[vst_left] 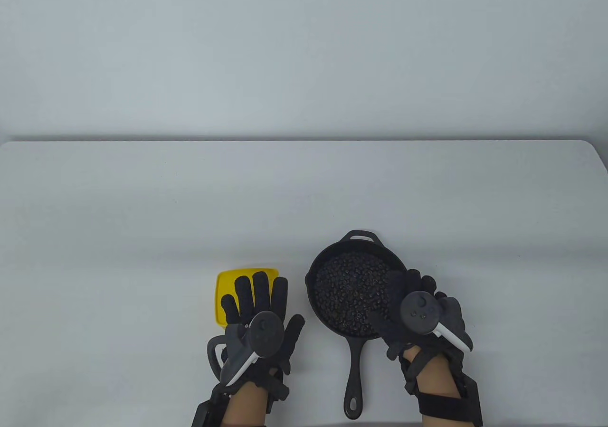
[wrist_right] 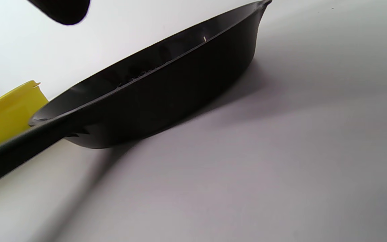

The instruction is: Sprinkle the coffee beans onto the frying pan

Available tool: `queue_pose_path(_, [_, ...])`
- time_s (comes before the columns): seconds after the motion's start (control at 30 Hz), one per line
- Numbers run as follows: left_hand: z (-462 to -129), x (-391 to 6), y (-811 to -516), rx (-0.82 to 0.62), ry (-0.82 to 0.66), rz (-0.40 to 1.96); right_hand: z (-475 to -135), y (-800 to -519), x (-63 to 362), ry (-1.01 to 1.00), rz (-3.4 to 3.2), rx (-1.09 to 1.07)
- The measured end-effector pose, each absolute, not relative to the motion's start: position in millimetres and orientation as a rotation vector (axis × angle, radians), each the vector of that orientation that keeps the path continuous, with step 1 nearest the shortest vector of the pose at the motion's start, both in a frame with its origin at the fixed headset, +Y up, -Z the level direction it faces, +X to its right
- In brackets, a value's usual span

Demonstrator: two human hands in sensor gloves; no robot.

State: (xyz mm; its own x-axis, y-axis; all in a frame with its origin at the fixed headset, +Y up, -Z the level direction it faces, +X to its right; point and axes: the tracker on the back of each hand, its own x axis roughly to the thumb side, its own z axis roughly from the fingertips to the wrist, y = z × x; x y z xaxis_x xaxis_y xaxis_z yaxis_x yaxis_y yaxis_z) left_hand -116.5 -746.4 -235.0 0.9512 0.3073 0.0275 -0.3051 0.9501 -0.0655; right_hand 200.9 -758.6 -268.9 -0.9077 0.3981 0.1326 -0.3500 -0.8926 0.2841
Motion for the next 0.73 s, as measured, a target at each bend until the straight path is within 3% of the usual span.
queue_pose_path(0.73, [-238.1, -119.2, -751.1, -0.109, -0.01, 0.361, -269.8, -759.1, 200.0, 0.391, 2.69, 0.277])
